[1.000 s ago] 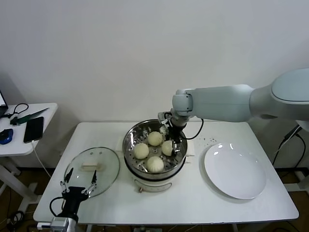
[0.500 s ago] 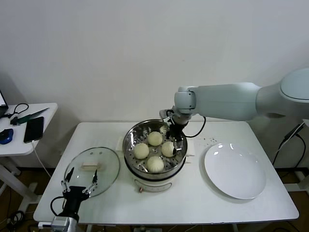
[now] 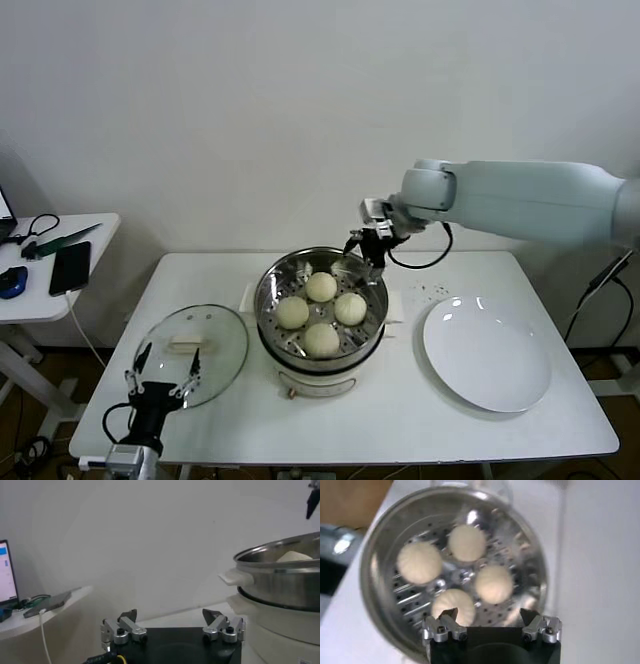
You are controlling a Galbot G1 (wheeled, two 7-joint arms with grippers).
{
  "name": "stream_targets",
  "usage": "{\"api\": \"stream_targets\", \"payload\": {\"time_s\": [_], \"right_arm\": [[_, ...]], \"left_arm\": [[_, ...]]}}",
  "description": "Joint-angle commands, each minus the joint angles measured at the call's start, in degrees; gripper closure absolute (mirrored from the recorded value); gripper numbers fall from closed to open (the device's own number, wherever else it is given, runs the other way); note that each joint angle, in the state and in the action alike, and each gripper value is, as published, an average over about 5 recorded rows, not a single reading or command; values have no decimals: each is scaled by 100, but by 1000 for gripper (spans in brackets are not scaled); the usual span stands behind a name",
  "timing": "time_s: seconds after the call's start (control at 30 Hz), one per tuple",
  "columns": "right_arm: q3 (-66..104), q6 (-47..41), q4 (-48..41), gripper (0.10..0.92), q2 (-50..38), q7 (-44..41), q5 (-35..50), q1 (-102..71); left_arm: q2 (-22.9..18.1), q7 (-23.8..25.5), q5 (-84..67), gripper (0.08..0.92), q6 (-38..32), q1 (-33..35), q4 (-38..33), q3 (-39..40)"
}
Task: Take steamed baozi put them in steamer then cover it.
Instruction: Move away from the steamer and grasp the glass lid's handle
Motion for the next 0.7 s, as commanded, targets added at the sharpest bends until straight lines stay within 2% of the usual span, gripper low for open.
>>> {"api": "stream_targets", "payload": {"time_s": [0.03,0.17,0.37,0.6,0.7], "right_arm": [[1987,1100,962,203,-1915,2685,258,-1864],[3610,1294,1077,203,-2287,3123,399,-3315],[6068,1517,1208,203,-2694,3157,80,-5582],[9143,1615,1512,203,-2662,3037,-309,-8573],[9939,1691,1601,203,-2534,2932,-561,-9526]], "left_arm": [[-49,-1,207,177,30,17,-43,-98],[-92,2,348,177,134,3,-127,-165],[-156,36,782,177,214,21,-202,-247],[-217,120,1573,177,282,-34,-294,-330],[-218,208,2203,177,294,-35,-326,-395]]}}
